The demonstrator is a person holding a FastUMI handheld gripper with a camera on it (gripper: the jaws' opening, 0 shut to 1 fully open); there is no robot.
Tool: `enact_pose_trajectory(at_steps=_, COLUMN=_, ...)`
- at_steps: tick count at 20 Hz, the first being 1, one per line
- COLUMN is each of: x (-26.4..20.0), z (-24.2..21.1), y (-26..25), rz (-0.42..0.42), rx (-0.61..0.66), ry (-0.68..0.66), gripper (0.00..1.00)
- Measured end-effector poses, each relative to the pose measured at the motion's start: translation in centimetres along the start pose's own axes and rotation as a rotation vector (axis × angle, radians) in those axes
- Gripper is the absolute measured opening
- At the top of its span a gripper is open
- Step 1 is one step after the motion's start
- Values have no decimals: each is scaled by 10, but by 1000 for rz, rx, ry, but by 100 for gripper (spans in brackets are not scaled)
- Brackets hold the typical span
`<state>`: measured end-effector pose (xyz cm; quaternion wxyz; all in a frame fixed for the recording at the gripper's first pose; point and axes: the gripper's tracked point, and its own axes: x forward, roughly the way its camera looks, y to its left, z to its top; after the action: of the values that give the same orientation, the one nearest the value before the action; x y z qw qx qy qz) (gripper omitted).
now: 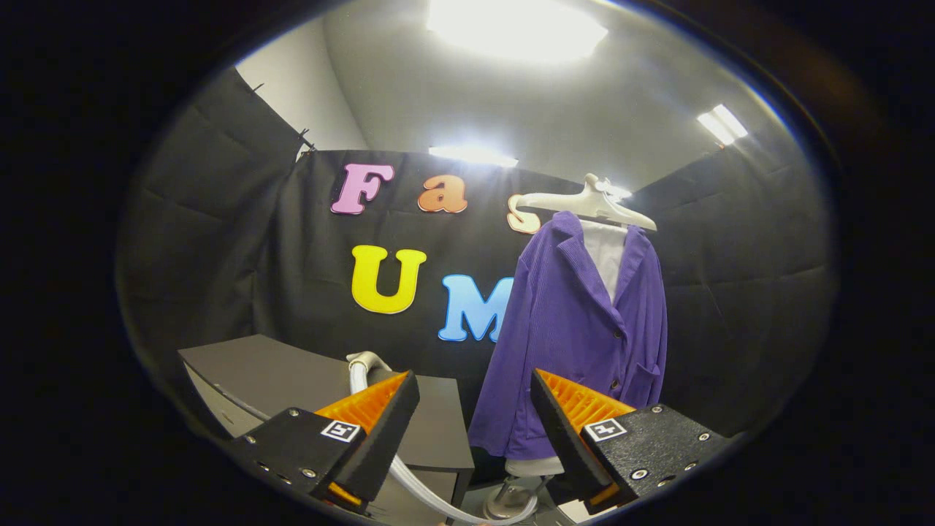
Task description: Iron the clothes twice with a garment steamer, once on the left side and once on the right side.
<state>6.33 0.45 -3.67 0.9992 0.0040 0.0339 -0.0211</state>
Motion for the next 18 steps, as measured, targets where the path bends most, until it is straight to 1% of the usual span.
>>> enact_pose_trajectory(at_steps=3, x=6, z=-1, y=-5, rz=38, rx=-26, ry=15, gripper=95)
enact_pose_trajectory(at_steps=6, x=5, z=12, y=-3, rz=87, rx=-33, ry=18, gripper=95)
enact_pose_trajectory(at_steps=9, x=-3, z=28, y=16, rz=183, rx=-1, ry=11, gripper=95)
enact_pose_trajectory(at_steps=12, x=-16, z=34, y=32, rz=280, rx=-26, ry=25, gripper=95)
enact_pose_trajectory(at_steps=15, x=-32, z=34, y=45, rz=361, rx=-52, ry=72, gripper=95)
enact_pose_trajectory(at_steps=18, x=-45, z=40, y=55, rz=417, rx=-19, ry=128, gripper=95)
